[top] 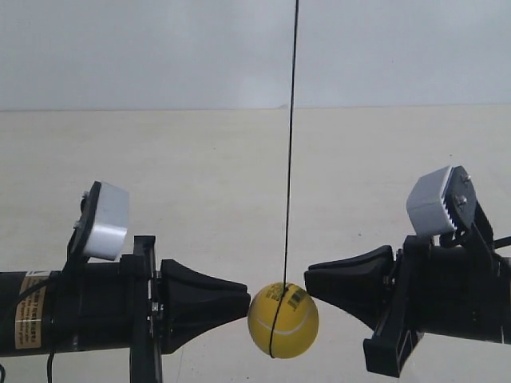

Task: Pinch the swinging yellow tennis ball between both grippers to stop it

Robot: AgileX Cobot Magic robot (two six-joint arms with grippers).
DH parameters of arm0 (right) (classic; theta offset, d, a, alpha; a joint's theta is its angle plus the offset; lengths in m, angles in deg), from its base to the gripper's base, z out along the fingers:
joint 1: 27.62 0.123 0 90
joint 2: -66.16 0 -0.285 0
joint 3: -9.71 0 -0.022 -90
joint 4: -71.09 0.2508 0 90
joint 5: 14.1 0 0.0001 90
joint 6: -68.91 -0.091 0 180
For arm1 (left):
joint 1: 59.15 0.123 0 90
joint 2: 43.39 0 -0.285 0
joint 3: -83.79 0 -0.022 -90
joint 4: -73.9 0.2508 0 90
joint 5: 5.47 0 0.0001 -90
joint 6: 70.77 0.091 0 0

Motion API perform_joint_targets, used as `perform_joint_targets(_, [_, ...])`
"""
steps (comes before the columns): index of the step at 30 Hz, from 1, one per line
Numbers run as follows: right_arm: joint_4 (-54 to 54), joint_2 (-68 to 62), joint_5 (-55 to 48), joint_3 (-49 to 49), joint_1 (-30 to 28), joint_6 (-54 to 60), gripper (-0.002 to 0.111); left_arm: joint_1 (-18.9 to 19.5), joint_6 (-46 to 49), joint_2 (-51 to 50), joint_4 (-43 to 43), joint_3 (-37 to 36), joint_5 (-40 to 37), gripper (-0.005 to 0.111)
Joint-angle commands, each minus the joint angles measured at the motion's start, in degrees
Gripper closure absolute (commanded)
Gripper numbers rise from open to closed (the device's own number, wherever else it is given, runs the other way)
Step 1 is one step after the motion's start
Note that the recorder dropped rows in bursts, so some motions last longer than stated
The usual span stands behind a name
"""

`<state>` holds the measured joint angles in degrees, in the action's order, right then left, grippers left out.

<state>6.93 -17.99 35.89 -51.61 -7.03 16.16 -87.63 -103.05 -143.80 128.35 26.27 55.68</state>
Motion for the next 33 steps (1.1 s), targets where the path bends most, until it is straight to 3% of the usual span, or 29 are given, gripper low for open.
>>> perform_joint_targets(1, [0.0,-0.1,-2.1,0.3,0.0,-0.1,0.108,-0.2,-1.2,0.3,0.6,-0.1,-1.6,0.102])
perform_joint_targets(24, [-2.2,0.1,-1.8,0.3,0.0,-3.3,0.108,-0.1,-2.4,0.4,2.0,-0.1,-1.2,0.102])
perform_joint_targets(31, [-1.0,11.4,-11.5,0.3,0.0,-5.5,0.108,-0.1,-2.4,4.4,-3.0,-0.1,-1.7,0.102])
perform_joint_targets(33, [-1.0,17.7,-14.8,0.1,0.0,-7.2,0.108,-0.1,-3.0,7.7,-5.9,-0.1,-5.1,0.102])
